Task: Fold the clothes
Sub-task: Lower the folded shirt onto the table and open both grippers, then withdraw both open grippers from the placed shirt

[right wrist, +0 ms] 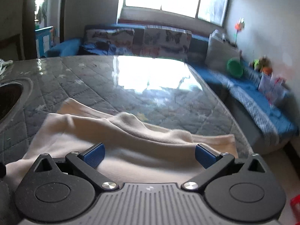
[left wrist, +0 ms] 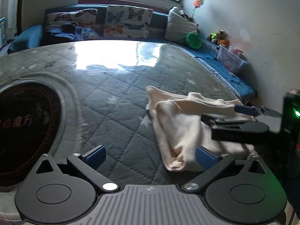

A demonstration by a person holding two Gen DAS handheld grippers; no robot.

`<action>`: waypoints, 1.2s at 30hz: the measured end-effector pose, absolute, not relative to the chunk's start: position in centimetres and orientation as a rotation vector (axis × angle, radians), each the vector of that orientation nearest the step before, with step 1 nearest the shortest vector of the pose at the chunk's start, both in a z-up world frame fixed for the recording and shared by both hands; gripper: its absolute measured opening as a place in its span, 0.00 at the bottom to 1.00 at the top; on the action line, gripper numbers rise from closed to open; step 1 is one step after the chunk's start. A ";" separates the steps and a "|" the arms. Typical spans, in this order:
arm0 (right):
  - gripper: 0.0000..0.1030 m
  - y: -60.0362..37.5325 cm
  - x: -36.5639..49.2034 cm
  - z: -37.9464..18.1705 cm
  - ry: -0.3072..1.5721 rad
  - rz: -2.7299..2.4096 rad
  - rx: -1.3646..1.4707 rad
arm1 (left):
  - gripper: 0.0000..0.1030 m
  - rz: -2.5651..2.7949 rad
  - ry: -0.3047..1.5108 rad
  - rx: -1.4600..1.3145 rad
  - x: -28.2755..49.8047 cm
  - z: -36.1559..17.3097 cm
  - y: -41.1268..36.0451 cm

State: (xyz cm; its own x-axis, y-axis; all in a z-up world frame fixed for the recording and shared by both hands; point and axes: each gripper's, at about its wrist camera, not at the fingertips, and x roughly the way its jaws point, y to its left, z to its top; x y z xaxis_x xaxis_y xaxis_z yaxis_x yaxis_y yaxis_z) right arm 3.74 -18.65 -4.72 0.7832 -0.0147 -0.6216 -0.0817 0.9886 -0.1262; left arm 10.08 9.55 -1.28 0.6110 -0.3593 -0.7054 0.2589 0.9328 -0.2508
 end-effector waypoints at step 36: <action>1.00 -16.8 -5.2 -3.3 0.632 0.157 -0.016 | 1.00 -0.290 0.890 -0.143 7.9 -2.0 9.8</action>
